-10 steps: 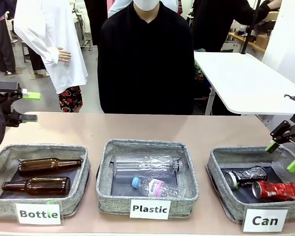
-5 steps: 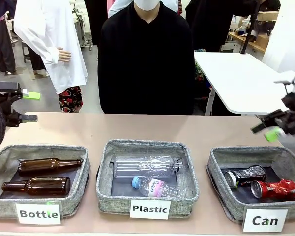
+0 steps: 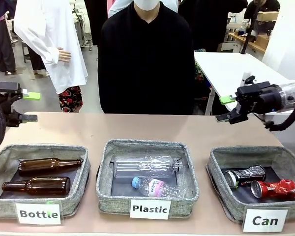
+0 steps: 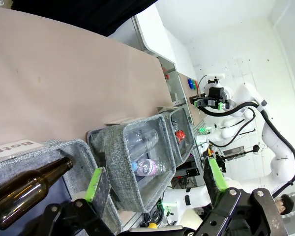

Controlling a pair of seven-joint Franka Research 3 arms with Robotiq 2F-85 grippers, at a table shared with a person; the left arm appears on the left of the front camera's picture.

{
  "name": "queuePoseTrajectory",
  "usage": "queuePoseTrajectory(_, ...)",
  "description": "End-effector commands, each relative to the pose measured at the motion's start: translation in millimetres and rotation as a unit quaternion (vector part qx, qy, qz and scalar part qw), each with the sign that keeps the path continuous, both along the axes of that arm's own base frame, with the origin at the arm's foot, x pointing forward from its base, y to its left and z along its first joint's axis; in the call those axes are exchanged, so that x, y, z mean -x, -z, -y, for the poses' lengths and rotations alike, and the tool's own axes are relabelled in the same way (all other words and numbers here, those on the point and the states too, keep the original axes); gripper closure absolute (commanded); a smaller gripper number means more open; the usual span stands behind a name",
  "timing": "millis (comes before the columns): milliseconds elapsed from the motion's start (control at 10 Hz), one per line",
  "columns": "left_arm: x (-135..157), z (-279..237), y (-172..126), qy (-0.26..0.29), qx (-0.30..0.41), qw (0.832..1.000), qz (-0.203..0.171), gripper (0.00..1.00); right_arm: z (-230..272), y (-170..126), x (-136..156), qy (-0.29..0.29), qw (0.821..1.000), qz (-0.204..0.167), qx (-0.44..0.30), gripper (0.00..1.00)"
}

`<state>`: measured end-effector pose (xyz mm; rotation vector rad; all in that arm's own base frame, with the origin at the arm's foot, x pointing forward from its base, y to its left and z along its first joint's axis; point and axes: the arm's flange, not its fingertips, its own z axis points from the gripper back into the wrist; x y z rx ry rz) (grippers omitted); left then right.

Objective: Sort the can waste into the basket.
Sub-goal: Pick up the can waste from the table and place it in the right Fabric basket.

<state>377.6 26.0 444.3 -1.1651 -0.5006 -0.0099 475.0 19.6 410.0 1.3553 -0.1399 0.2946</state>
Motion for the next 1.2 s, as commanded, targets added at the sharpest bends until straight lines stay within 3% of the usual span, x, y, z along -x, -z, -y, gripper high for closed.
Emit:
queuePoseTrajectory(0,0.9,-3.2,-0.1,0.007,-0.006,1.0,0.007,0.0,11.6,-7.1,7.6,-0.012,0.999,0.039,0.02,0.0)
queuePoseTrajectory(1100,0.9,-3.2,-0.1,0.007,-0.006,1.0,0.007,0.0,11.6,-7.1,7.6,-0.012,0.999,0.039,0.02,0.0)
